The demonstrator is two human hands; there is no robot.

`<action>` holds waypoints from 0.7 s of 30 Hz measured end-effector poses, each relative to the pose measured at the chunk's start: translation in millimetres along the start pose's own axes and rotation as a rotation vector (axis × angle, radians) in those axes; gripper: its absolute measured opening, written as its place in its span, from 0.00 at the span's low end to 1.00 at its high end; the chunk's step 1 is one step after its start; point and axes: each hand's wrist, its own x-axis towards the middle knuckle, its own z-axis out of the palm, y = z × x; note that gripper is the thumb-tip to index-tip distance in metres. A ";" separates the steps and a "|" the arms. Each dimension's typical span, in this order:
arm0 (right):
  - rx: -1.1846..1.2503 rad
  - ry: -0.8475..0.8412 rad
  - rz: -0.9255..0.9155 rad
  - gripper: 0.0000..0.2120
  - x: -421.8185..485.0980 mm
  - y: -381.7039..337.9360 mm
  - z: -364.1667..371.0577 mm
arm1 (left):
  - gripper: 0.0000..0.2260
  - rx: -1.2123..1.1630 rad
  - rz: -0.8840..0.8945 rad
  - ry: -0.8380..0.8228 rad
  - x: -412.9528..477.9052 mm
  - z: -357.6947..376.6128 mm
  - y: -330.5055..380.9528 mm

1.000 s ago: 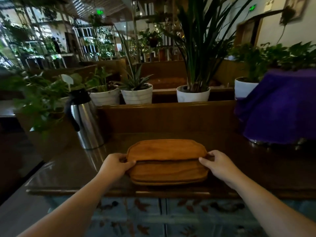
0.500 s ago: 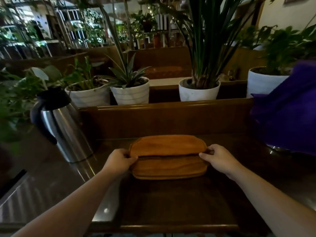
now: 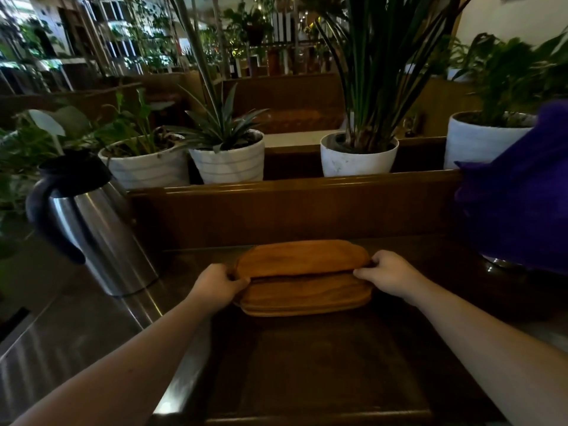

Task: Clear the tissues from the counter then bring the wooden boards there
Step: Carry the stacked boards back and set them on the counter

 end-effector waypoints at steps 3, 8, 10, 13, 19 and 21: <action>0.004 0.004 -0.020 0.12 2.8 -1.2 -0.5 | 0.06 0.002 -0.015 0.013 0.8 0.9 2.6; -0.005 -0.008 -0.046 0.13 4.3 0.4 1.2 | 0.06 0.046 -0.046 0.005 2.5 4.4 3.9; -0.028 -0.022 -0.051 0.13 4.7 1.2 1.6 | 0.06 0.063 -0.054 0.002 3.6 6.2 2.5; -0.058 -0.024 -0.056 0.15 6.1 2.5 1.7 | 0.05 0.016 -0.068 0.000 4.4 8.7 0.5; -0.104 -0.009 -0.069 0.17 8.2 3.1 1.2 | 0.03 -0.027 -0.069 0.023 -1.5 13.1 4.1; -0.124 -0.008 -0.087 0.16 7.2 3.7 -0.3 | 0.03 -0.015 -0.057 0.035 -3.6 14.6 4.6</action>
